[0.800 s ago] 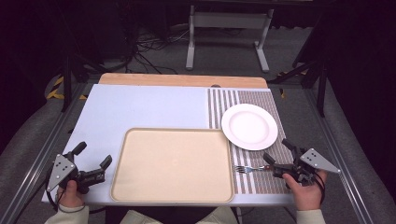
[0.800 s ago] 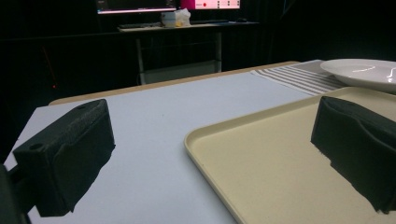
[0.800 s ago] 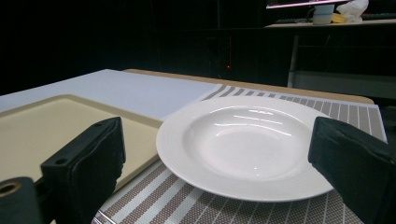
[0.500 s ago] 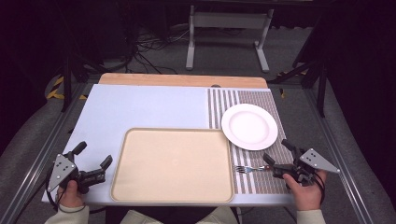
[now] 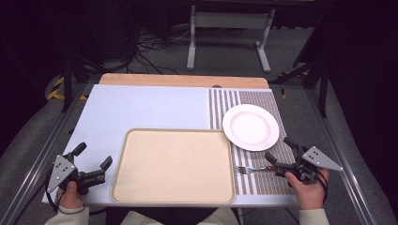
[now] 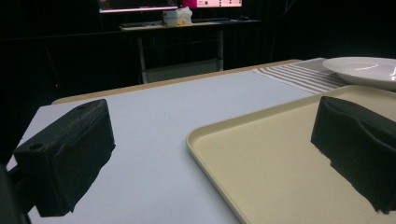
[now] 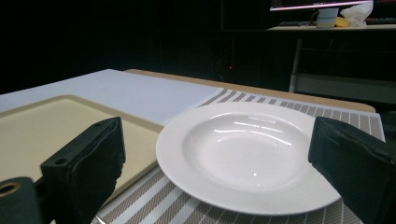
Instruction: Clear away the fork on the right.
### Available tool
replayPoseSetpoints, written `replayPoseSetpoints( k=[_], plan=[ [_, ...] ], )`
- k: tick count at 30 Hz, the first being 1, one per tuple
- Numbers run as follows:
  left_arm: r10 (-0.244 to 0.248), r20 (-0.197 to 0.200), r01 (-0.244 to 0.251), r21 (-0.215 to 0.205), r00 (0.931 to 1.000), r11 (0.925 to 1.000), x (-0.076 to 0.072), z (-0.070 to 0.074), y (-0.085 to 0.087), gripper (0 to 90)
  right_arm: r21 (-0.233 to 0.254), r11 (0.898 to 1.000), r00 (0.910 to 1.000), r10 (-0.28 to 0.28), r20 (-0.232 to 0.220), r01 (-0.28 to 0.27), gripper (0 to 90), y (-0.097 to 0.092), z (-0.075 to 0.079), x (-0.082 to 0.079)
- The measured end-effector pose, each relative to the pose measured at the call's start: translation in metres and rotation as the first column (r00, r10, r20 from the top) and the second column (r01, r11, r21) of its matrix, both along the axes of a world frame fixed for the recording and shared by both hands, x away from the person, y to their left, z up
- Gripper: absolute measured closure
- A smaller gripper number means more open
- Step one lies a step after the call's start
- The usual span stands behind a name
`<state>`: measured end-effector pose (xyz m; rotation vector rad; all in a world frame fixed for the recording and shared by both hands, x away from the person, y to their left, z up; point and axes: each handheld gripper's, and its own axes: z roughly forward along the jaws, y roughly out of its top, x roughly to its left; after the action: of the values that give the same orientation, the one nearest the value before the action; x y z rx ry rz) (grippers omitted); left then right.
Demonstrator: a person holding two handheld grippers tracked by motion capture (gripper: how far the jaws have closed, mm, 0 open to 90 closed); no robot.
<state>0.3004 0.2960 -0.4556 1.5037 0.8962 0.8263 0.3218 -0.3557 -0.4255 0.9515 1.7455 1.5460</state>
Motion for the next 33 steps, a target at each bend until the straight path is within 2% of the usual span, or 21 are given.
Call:
replayPoseSetpoints(
  k=[7,14,15,16,18,21,24,26,29,31,33],
  plan=[
    [0.008,-0.001,-0.008,-0.003,1.0000,1.0000,0.000,0.000,0.000,0.0,0.010,1.000,1.0000,0.006,0.006,-0.006,4.3,0.000,0.014,0.005],
    [0.001,-0.008,-0.001,0.008,1.0000,1.0000,0.000,-0.001,-0.001,0.0,-0.019,1.000,0.9999,0.013,0.004,-0.013,5.5,0.001,0.024,0.009],
    [-0.002,-0.008,0.002,0.013,1.0000,0.9999,0.000,-0.001,-0.002,0.0,-0.011,1.000,0.9999,0.014,0.005,-0.014,5.8,0.002,0.025,0.009],
    [-0.004,-0.007,0.004,0.014,1.0000,0.9999,0.000,-0.001,-0.003,0.0,-0.026,1.000,0.9999,0.013,0.007,-0.013,5.8,0.002,0.026,0.010],
    [-0.007,-0.004,0.007,0.019,1.0000,0.9998,0.000,-0.001,-0.004,0.0,-0.022,1.000,0.9998,0.019,-0.002,-0.019,6.0,0.004,0.029,0.012],
    [-0.008,-0.006,0.008,0.021,1.0000,0.9998,0.000,-0.001,-0.004,0.0,-0.042,0.999,0.9996,0.026,-0.008,-0.026,6.0,0.004,0.032,0.014],
    [-0.009,-0.005,0.009,0.020,0.9999,0.9998,0.000,-0.001,-0.004,0.0,-0.098,0.994,0.9985,0.040,-0.037,-0.043,6.1,0.004,0.037,0.017],
    [-0.009,-0.007,0.009,0.025,0.9999,0.9996,0.000,-0.001,-0.004,0.0,-0.110,0.993,0.9982,0.044,-0.041,-0.048,6.3,0.004,0.038,0.018],
    [-0.009,-0.008,0.009,0.026,0.9999,0.9996,0.000,-0.001,-0.004,0.0,-0.163,0.984,0.9962,0.059,-0.065,-0.069,6.5,0.005,0.043,0.021],
    [-0.009,-0.008,0.009,0.026,0.9999,0.9996,0.000,-0.001,-0.004,0.0,-0.196,0.977,0.9935,0.071,-0.088,-0.087,6.5,0.007,0.046,0.023],
    [-0.009,-0.006,0.009,0.028,0.9999,0.9996,0.000,-0.001,-0.004,0.0,-0.255,0.960,0.9897,0.085,-0.115,-0.112,6.5,0.009,0.050,0.026]
  ],
)
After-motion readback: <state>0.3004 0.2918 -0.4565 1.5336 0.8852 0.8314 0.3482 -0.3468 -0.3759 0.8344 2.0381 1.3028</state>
